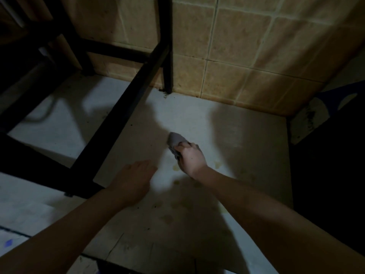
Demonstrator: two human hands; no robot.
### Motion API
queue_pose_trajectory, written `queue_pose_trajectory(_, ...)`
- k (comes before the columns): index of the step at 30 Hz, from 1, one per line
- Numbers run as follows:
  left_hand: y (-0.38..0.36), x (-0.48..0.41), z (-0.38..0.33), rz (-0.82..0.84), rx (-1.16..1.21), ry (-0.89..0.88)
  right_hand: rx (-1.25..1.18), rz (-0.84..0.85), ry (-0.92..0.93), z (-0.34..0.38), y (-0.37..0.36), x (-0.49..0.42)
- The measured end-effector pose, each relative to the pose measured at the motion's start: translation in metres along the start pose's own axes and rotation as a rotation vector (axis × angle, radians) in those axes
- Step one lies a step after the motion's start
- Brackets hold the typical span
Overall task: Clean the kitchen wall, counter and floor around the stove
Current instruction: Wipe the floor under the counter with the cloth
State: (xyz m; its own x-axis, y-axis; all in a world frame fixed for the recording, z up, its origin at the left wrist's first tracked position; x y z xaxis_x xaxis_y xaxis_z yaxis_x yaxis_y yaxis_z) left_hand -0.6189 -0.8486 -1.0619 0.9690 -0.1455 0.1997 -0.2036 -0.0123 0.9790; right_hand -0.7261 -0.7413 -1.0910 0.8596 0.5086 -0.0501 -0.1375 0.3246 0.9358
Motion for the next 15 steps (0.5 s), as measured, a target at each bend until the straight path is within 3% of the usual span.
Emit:
queue_pose_trajectory(6, -0.008, 0.003, 0.0, -0.002, 0.015, -0.016, 0.037, 0.083, 0.143, 0.0, -0.005, 0.029)
queue_pose_trajectory(15, -0.011, -0.007, -0.009, 0.0, 0.042, -0.033, -0.097, 0.036, 0.135, -0.012, 0.001, 0.053)
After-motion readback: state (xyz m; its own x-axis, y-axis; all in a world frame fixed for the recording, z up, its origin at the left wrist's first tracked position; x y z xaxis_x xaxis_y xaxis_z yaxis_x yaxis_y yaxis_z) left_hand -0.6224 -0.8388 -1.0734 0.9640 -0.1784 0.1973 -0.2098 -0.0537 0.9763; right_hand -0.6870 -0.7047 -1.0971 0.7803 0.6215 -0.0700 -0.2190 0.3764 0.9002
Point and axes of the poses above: each hand's wrist, its own x-axis away from the middle knuckle, its own y-axis out of the back of the hand, z = x × y, the point moved 9 cm from there along -x, towards the middle knuckle, and after that the axes turned 10 degrees about -z, right-handed, at the moved point
